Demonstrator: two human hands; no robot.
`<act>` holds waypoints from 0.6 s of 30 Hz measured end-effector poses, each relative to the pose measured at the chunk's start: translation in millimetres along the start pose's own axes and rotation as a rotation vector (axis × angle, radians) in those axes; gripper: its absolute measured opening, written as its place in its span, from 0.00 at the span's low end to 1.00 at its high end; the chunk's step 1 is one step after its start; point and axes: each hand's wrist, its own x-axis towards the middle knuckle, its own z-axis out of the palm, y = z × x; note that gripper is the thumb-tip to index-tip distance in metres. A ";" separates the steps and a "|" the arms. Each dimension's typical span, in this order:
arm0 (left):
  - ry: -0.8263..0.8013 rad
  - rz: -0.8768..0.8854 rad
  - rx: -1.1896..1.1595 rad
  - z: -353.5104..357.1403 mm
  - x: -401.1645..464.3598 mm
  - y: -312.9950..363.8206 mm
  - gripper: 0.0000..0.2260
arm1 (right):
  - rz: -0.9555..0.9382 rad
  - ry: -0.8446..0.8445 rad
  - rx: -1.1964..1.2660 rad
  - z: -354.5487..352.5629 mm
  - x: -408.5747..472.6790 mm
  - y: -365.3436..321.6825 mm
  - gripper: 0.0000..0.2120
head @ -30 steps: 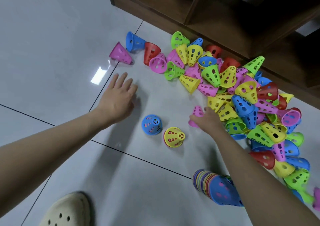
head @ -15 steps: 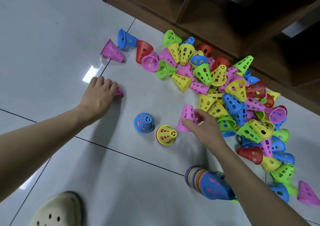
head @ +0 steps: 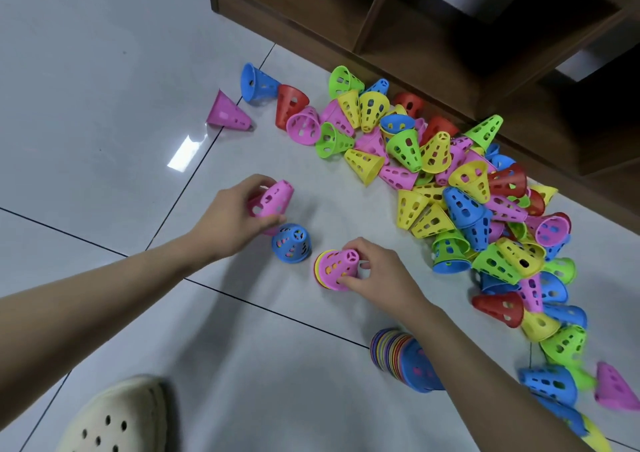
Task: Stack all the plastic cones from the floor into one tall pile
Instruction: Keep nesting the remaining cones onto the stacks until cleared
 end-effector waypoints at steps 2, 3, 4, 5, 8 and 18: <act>-0.015 0.058 -0.061 6.0 -5.8 14.7 0.19 | 0.008 -0.013 -0.037 4.1 2.5 5.4 0.16; -0.023 0.085 -0.081 8.8 -8.6 20.0 0.19 | 0.016 -0.020 -0.049 5.9 3.5 7.1 0.16; -0.030 0.110 -0.091 11.4 -11.6 24.2 0.18 | 0.020 -0.025 -0.055 7.8 4.1 8.8 0.16; -0.034 0.135 -0.089 13.7 -14.5 27.1 0.18 | 0.022 -0.027 -0.063 9.2 4.6 9.8 0.15; -0.041 0.207 -0.050 17.4 -22.6 30.5 0.16 | -0.005 -0.042 -0.145 8.8 5.5 8.9 0.15; -0.084 0.218 -0.049 39.5 -27.3 27.7 0.19 | -0.054 -0.216 -0.395 -18.2 9.9 9.7 0.32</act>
